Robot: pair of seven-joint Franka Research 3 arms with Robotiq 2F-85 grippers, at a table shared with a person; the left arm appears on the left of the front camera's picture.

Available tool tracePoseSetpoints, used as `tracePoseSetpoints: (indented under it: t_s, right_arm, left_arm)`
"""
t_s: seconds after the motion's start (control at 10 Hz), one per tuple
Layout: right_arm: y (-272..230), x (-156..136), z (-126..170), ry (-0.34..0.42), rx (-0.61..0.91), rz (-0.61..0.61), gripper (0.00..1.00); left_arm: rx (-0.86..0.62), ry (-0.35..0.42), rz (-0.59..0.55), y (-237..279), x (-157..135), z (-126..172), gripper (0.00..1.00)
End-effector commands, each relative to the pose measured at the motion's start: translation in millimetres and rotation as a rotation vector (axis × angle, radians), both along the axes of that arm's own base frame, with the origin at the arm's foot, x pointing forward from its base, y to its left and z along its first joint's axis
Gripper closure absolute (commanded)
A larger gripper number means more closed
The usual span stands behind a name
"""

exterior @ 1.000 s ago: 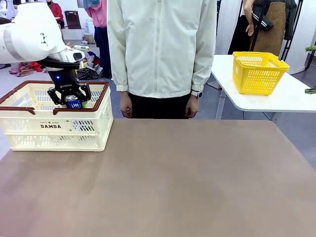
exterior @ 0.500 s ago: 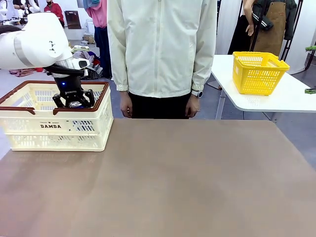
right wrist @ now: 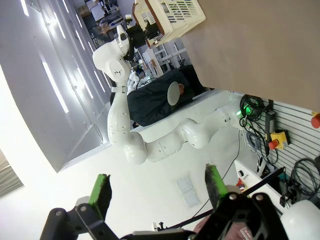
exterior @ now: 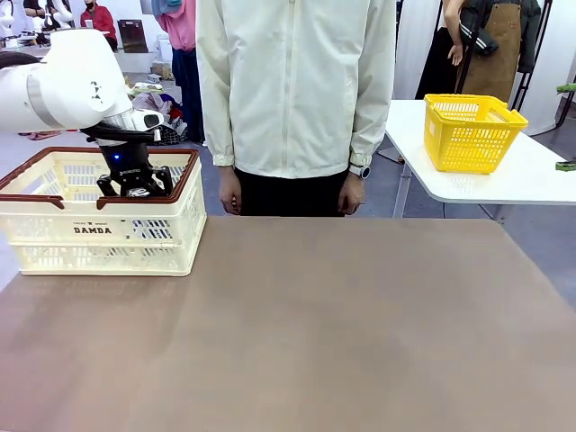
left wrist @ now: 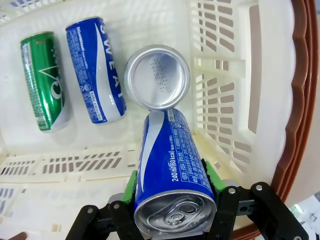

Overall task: Place the drinks into the Shopping basket.
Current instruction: Pick up one drink and place it into the Shopping basket.

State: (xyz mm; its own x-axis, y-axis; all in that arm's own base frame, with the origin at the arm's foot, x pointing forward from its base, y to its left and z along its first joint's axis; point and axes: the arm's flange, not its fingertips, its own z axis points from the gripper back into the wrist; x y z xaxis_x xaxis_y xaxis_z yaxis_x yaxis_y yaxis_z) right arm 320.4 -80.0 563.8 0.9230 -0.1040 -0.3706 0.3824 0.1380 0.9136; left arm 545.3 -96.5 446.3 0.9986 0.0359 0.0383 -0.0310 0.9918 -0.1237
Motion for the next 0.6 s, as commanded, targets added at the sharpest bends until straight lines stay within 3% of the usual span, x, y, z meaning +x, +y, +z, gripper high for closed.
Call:
tracePoseSetpoints:
  t_s: [0.0, 0.1, 0.5]
  right_arm:
    - [-0.1, 1.4, 3.8, -0.006, 0.015, 0.003, 0.0]
    - [-0.1, 1.4, 3.8, -0.006, 0.015, 0.003, 0.0]
    - [-0.1, 1.4, 3.8, -0.006, 0.015, 0.003, 0.0]
  left_arm:
    - [-0.002, -0.014, 0.012, 0.8, -2.9, 5.6, 0.18]
    - [0.004, -0.012, 0.008, 0.0, -3.6, 6.5, 0.0]
    - [0.015, -0.027, 0.013, -0.3, -7.1, 9.6, 0.0]
